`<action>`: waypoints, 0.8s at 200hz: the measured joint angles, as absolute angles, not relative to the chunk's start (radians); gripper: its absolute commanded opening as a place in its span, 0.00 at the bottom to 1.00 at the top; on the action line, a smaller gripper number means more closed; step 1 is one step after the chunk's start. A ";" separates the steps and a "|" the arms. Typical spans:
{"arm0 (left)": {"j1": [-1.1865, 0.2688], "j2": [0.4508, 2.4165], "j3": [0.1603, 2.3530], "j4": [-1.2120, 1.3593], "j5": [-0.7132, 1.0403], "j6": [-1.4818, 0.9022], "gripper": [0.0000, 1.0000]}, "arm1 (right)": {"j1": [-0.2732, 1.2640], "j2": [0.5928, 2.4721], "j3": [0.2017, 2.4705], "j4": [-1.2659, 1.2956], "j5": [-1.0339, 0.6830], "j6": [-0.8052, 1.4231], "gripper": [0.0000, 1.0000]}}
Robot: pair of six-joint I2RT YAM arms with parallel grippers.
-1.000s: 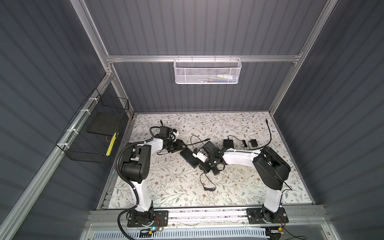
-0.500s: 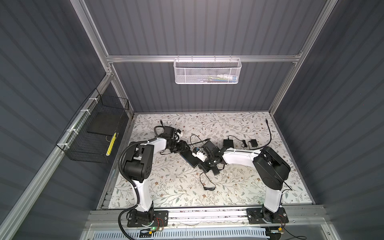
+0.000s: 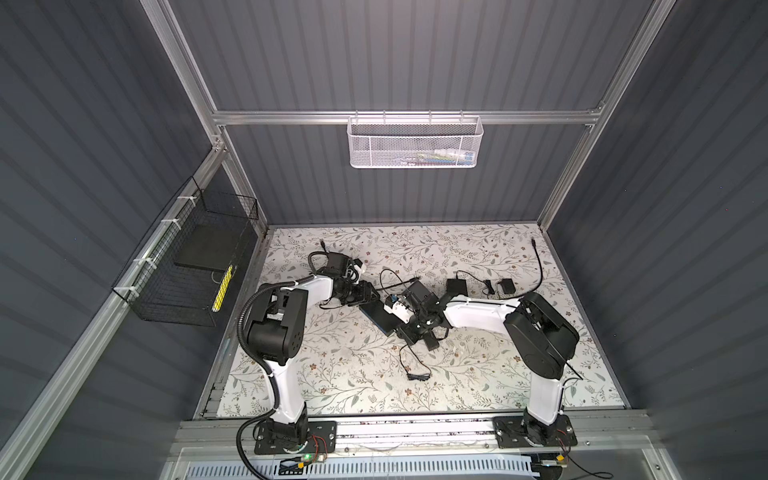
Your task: Insert the plug into the switch port
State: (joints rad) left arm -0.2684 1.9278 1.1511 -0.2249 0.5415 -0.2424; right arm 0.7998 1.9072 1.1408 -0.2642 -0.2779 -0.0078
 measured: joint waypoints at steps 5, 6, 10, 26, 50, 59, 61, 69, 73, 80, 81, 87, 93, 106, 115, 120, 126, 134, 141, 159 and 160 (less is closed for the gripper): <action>-0.269 1.928 1.151 -0.225 0.542 -0.242 0.56 | 0.800 1.907 1.141 -0.265 -0.278 -0.007 0.00; -0.269 1.928 1.151 -0.225 0.541 -0.242 0.56 | 0.800 1.907 1.141 -0.265 -0.278 -0.007 0.00; -0.270 1.928 1.151 -0.224 0.541 -0.242 0.56 | 0.800 1.907 1.141 -0.266 -0.278 -0.005 0.00; -0.274 1.927 1.151 -0.224 0.537 -0.242 0.56 | 0.800 1.911 1.148 -0.276 -0.278 -0.001 0.00; -0.284 1.927 1.149 -0.213 0.522 -0.243 0.56 | 0.801 1.919 1.167 -0.302 -0.277 0.006 0.00; -0.287 1.926 1.144 -0.203 0.521 -0.243 0.56 | 0.801 1.920 1.169 -0.307 -0.277 0.008 0.00; -0.287 1.925 1.143 -0.200 0.521 -0.243 0.56 | 0.801 1.920 1.169 -0.308 -0.276 0.009 0.00; -0.288 1.921 1.134 -0.189 0.519 -0.243 0.56 | 0.801 1.920 1.170 -0.311 -0.276 0.011 0.00; -0.289 1.918 1.129 -0.186 0.519 -0.243 0.56 | 0.801 1.920 1.170 -0.312 -0.276 0.013 0.00; -0.289 1.913 1.120 -0.178 0.519 -0.243 0.55 | 0.801 1.919 1.171 -0.316 -0.276 0.015 0.00; -0.289 1.913 1.119 -0.178 0.519 -0.243 0.55 | 0.801 1.920 1.171 -0.316 -0.275 0.015 0.00; -0.289 1.908 1.111 -0.171 0.518 -0.243 0.55 | 0.801 1.920 1.172 -0.319 -0.273 0.016 0.00; -0.289 1.904 1.105 -0.167 0.518 -0.243 0.55 | 0.801 1.920 1.173 -0.323 -0.271 0.017 0.00; -0.289 1.896 1.091 -0.157 0.515 -0.243 0.55 | 0.802 1.920 1.175 -0.328 -0.266 0.018 0.00; -0.289 1.892 1.084 -0.154 0.515 -0.244 0.55 | 0.802 1.919 1.175 -0.332 -0.262 0.019 0.00; -0.289 1.889 1.080 -0.151 0.515 -0.243 0.55 | 0.802 1.919 1.175 -0.333 -0.262 0.019 0.00; -0.289 1.886 1.076 -0.148 0.514 -0.244 0.55 | 0.802 1.919 1.176 -0.336 -0.261 0.019 0.00; -0.289 1.882 1.069 -0.144 0.513 -0.244 0.54 | 0.802 1.919 1.179 -0.342 -0.259 0.019 0.00; -0.289 1.878 1.063 -0.141 0.512 -0.244 0.54 | 0.802 1.919 1.182 -0.350 -0.257 0.019 0.00; -0.289 1.871 1.051 -0.133 0.513 -0.244 0.54 | 0.802 1.919 1.192 -0.369 -0.253 0.019 0.00; -0.289 1.871 1.051 -0.133 0.513 -0.244 0.54 | 0.802 1.919 1.192 -0.370 -0.253 0.019 0.00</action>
State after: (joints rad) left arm -0.2886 1.8713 1.0508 -0.1333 0.5125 -0.2436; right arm 0.8021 1.9194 1.1919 -0.3702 -0.2531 0.0185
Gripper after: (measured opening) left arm 0.543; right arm 0.078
